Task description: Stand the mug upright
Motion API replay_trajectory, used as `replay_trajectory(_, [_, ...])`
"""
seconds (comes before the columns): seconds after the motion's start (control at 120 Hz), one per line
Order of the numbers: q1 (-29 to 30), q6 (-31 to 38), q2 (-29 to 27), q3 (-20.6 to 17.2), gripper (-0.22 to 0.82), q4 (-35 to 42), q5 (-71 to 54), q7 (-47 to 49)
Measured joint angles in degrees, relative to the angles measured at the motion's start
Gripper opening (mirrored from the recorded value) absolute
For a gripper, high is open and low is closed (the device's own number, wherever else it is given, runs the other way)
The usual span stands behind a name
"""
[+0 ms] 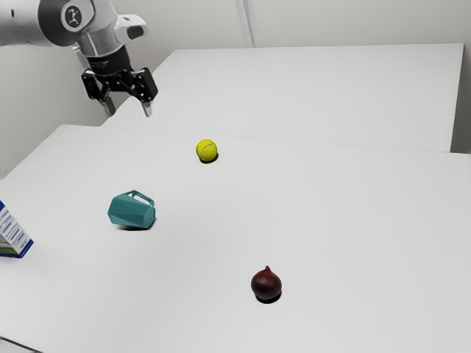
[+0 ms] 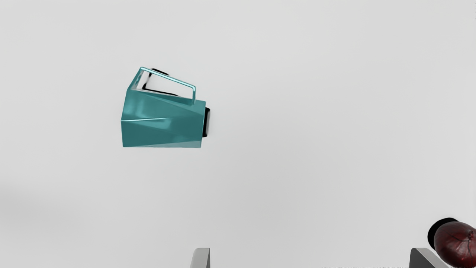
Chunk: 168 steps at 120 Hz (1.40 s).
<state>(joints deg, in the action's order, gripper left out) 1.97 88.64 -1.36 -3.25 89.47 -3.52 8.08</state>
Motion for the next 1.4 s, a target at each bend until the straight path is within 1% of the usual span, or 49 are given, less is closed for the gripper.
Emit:
replay_trajectory(0.25, [-0.9, 0.01, -0.66, 0.01, 0.58, 0.55, 0.0, -0.04])
replay_trajectory(0.367, [0.33, -0.15, -1.58, -0.06, 0.58, 1.56, 0.0, -0.2])
replay_trajectory(0.633, [9.66, -0.04, -2.93, -0.06, 0.58, 3.33, 1.19, -2.71])
replay_trajectory(0.908, [20.76, 0.96, -2.11, 0.01, 0.58, 4.09, 8.54, -9.6])
replay_trajectory(1.017, [23.52, 3.3, -0.31, 0.58, 0.58, 4.97, 12.11, -13.31])
replay_trajectory(1.225, [28.75, 9.15, 5.62, 0.78, 0.58, 6.36, 21.28, -22.55])
replay_trajectory(1.4, [33.82, 11.86, 9.52, 0.79, 0.58, 8.86, 31.12, -31.24])
